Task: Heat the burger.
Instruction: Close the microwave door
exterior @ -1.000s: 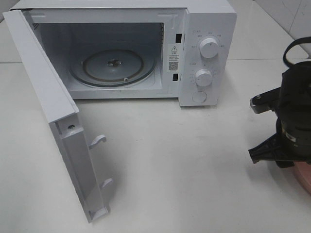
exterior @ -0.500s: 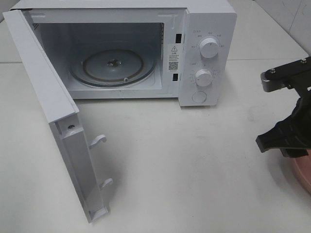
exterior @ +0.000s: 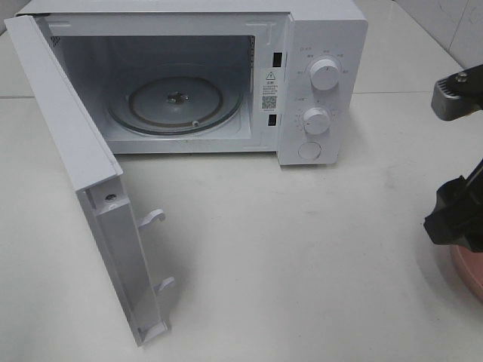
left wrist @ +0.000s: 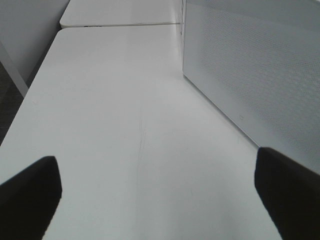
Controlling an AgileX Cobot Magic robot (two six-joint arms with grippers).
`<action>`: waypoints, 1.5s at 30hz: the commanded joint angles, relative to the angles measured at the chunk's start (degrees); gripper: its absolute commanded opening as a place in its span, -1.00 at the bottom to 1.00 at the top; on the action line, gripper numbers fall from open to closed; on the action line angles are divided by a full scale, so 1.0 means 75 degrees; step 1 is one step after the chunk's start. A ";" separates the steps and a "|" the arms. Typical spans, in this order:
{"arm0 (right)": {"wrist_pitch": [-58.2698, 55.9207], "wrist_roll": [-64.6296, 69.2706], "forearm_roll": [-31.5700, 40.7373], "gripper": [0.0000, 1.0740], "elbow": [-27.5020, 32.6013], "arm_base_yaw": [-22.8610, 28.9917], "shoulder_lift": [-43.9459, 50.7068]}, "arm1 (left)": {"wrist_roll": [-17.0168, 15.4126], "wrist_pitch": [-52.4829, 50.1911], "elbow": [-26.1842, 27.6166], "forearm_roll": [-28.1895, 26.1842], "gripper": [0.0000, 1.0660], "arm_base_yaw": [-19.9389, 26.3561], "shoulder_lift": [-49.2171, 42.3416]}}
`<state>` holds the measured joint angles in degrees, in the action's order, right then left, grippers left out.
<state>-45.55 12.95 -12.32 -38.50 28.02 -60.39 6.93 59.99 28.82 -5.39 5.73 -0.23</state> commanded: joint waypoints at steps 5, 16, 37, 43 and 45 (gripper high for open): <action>-0.1039 -0.0596 0.0588 0.58 -0.0038 0.0015 0.0871 | -0.0023 -0.0061 -0.0031 0.0008 0.89 0.0031 -0.0160; -0.1765 -0.0909 0.1008 0.47 0.0084 0.0015 0.2399 | -0.0023 -0.0061 -0.0031 0.0008 0.89 0.0031 -0.0160; -0.1772 -0.0848 0.1207 0.42 0.1131 -0.1245 0.6241 | -0.0023 -0.0061 -0.0031 0.0008 0.89 0.0031 -0.0160; -0.1856 -0.0863 0.1138 0.42 0.1253 -0.1704 0.6929 | -0.0023 -0.0061 -0.0031 0.0008 0.89 0.0031 -0.0160; -0.1856 -0.0871 0.1138 0.42 0.1253 -0.1818 0.7128 | -0.0023 -0.0061 -0.0031 0.0008 0.89 0.0031 -0.0160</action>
<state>-59.42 7.22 -3.50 -29.22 14.78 -7.56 6.93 59.99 28.82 -5.39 5.73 -0.23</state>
